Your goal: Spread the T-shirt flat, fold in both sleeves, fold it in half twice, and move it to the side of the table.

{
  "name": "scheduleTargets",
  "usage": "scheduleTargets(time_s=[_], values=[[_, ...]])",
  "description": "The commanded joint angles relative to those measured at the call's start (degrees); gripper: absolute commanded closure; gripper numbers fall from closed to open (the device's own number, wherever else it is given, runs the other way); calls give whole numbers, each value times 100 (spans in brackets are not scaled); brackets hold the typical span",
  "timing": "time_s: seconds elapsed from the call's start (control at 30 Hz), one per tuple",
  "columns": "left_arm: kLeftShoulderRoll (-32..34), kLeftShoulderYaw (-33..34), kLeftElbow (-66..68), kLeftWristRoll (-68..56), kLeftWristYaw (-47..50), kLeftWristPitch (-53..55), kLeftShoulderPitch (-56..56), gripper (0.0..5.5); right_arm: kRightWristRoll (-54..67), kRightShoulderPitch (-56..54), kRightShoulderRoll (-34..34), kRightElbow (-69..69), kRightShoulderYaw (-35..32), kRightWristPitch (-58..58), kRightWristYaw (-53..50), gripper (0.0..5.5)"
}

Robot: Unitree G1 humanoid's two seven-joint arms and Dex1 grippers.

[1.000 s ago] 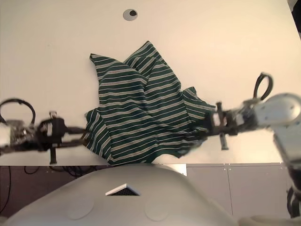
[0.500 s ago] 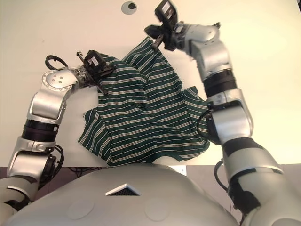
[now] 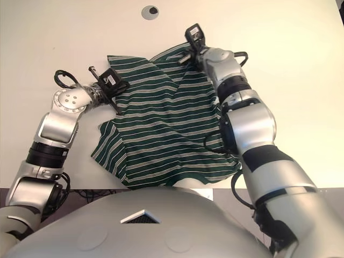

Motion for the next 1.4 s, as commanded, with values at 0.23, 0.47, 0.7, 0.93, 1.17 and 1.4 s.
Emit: scheduleTargets(time_s=[0.23, 0.47, 0.7, 0.93, 1.17, 1.4], values=[[-574, 257, 515, -419, 85, 381, -259, 549, -453, 145, -74, -21, -65, -287, -133, 550], [26, 6, -1885, -1245, -734, 2191, 1080, 549, -1014, 803, -499, -1002, 699, 28, 1366, 550], [151, -55, -1414, -776, 25, 2217, 1032, 549, -1072, 1568, -678, -2154, 944, 591, 1671, 550], [-342, 0, 1499, -434, 406, 1168, -1160, 549, -1103, 750, -326, -924, 602, -371, 215, 550], [-1198, 502, 4984, -586, 499, -407, -3366, 549, -1271, 0, -468, 103, 474, -1374, -936, 550], [-736, 1727, 4898, -1341, 365, -1431, -3237, 527, -981, -108, -791, -575, -78, -3079, -1571, 550]])
